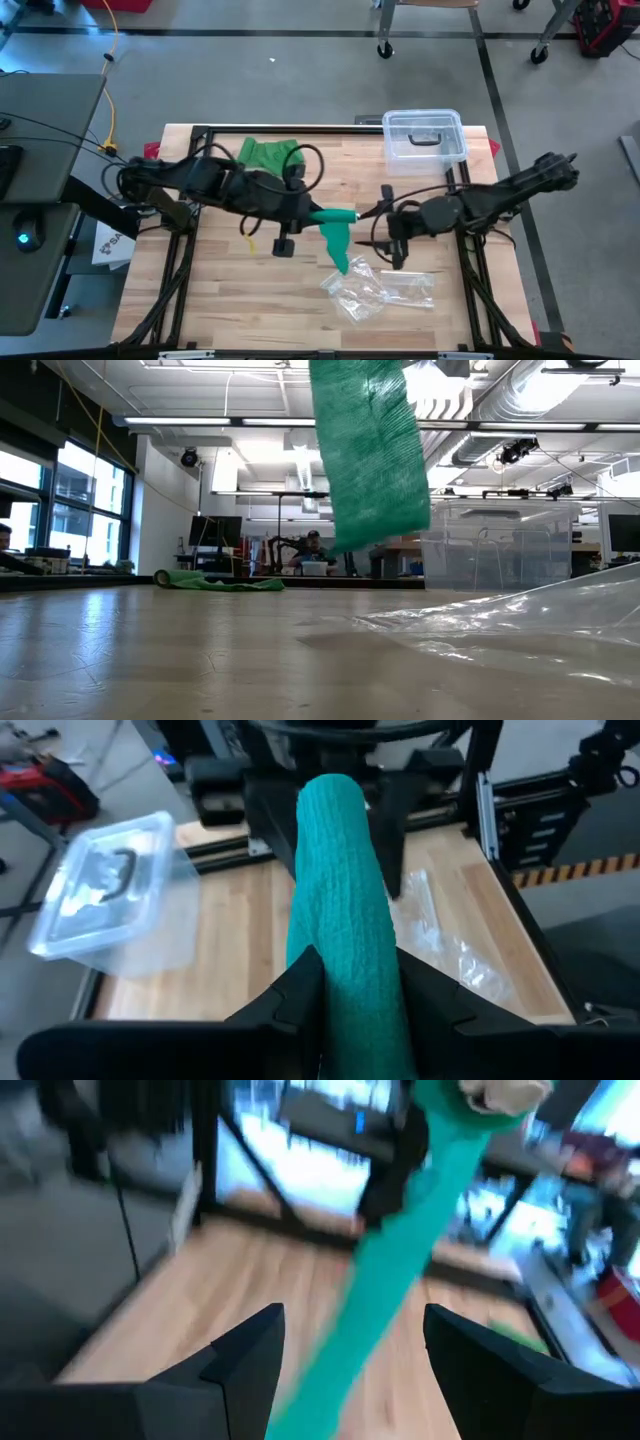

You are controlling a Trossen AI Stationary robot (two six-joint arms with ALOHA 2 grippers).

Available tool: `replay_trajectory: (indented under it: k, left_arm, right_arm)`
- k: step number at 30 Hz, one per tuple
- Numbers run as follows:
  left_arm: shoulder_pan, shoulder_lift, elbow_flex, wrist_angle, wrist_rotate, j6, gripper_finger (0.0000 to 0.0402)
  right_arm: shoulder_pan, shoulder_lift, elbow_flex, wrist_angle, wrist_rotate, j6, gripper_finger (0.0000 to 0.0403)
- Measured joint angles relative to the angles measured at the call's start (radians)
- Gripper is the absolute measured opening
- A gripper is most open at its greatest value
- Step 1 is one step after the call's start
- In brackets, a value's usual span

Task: Roll bandage
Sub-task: Roll the blue bandage

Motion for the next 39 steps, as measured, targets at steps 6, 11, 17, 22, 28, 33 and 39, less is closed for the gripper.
replay_trajectory:
  k: [6, 11, 17, 22, 28, 33, 39]
  left_arm:
    - [-0.023, -0.010, 0.000, 0.007, -0.062, -0.003, 0.0086]
    - [-0.023, -0.010, 0.000, 0.014, -0.062, -0.004, 0.0086]
    - [-0.037, -0.016, 0.000, -0.002, -0.058, -0.012, 0.0086]
    - [-0.060, -0.023, 0.000, -0.030, -0.047, -0.006, 0.0086]
    - [-0.087, -0.034, 0.000, -0.049, -0.065, -0.006, 0.0086]
    - [-0.094, -0.036, -0.003, -0.053, -0.076, -0.006, 0.0086]
    - [-0.093, -0.036, -0.003, -0.052, -0.105, -0.006, 0.0086]
  right_arm:
    - [-0.004, 0.029, -0.077, 0.278, 0.032, 0.007, 0.0228]
    - [-0.045, 0.097, -0.040, 0.288, 0.060, 0.032, 0.0180]
    - [-0.092, 0.117, -0.028, 0.198, 0.066, 0.065, 0.0043]
    - [-0.110, 0.116, -0.028, 0.094, 0.073, 0.119, 0.0006]
    - [-0.132, 0.116, -0.090, 0.050, 0.033, 0.168, 0.0001]
    - [-0.129, 0.116, -0.110, 0.105, 0.035, 0.167, 0.0000]
    - [-0.127, 0.094, -0.102, 0.173, 0.042, 0.086, 0.0000]
